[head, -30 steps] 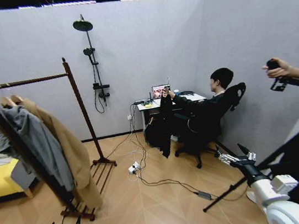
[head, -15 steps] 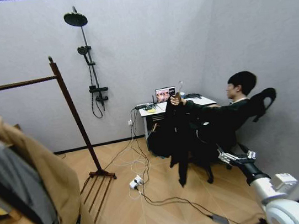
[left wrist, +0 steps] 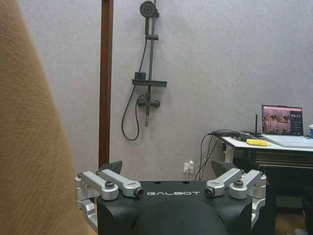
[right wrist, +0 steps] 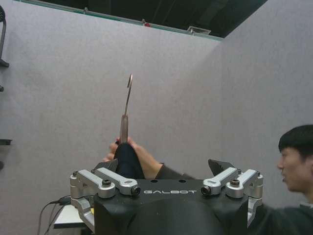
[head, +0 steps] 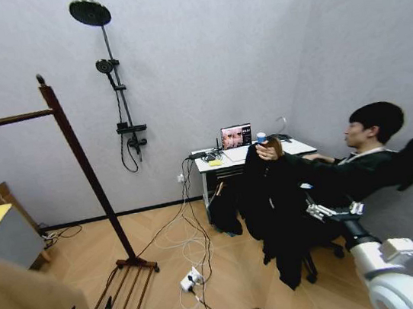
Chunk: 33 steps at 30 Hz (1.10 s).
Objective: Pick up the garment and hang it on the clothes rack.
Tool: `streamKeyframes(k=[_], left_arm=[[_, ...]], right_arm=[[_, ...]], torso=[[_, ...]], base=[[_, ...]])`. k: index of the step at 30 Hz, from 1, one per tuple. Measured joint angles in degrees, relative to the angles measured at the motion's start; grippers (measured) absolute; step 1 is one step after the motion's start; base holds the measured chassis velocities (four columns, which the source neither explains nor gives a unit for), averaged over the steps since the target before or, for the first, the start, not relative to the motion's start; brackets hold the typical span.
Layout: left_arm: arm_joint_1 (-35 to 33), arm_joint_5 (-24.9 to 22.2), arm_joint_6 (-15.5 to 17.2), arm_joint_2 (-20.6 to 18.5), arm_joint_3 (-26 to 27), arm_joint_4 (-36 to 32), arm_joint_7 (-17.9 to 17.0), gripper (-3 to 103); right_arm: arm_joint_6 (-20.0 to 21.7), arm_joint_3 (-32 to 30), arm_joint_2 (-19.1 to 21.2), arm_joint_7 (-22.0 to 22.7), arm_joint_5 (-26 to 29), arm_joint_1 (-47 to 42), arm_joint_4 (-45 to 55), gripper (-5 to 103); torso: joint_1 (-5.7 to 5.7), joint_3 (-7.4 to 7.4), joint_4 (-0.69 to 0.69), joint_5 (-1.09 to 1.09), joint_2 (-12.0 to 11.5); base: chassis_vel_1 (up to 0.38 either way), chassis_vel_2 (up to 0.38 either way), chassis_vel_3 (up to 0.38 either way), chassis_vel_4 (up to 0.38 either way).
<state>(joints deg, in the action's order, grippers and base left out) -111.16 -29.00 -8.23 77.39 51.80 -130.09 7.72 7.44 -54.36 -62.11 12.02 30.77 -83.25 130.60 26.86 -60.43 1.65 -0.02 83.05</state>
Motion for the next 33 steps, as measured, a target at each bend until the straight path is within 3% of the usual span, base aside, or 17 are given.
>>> streamKeyframes(k=[4,8,13,20,28,33], left_arm=[[0.0,0.0,0.0,0.0,0.0,0.0,0.0,100],[0.0,0.0,0.0,0.0,0.0,0.0,0.0,100],[0.0,0.0,0.0,0.0,0.0,0.0,0.0,100],[0.0,0.0,0.0,0.0,0.0,0.0,0.0,100],[0.0,0.0,0.0,0.0,0.0,0.0,0.0,100],[0.0,0.0,0.0,0.0,0.0,0.0,0.0,100]], right_arm=[[3.4,-1.7,4.0,-0.5,3.1,6.2,-1.5,100],[5.4,-0.1,8.7,-2.2,10.5,16.3,-7.5,100],[6.1,3.1,10.4,-3.5,11.8,22.6,-13.1,100],[5.6,13.7,10.2,-5.5,6.9,30.6,-21.3,100],[6.5,19.2,7.8,-2.5,-2.5,31.4,-18.2,100],[6.8,21.5,7.8,-1.8,-3.3,32.5,-19.4,100]], torso=[[-0.07,0.01,-0.02,0.05,0.0],[-0.18,0.05,-0.02,0.04,0.1],[-0.16,0.05,-0.02,0.03,0.1],[-0.07,0.02,-0.03,0.01,0.0],[-0.09,0.03,-0.02,0.01,0.0],[-0.09,0.03,-0.01,0.01,0.0]], base=[[-0.049,0.053,-0.005,-0.028],[0.053,-0.069,-0.033,0.076],[0.036,-0.035,-0.035,0.037],[0.0,0.0,0.0,0.0],[0.0,0.0,0.0,0.0],[0.0,0.0,0.0,0.0]])
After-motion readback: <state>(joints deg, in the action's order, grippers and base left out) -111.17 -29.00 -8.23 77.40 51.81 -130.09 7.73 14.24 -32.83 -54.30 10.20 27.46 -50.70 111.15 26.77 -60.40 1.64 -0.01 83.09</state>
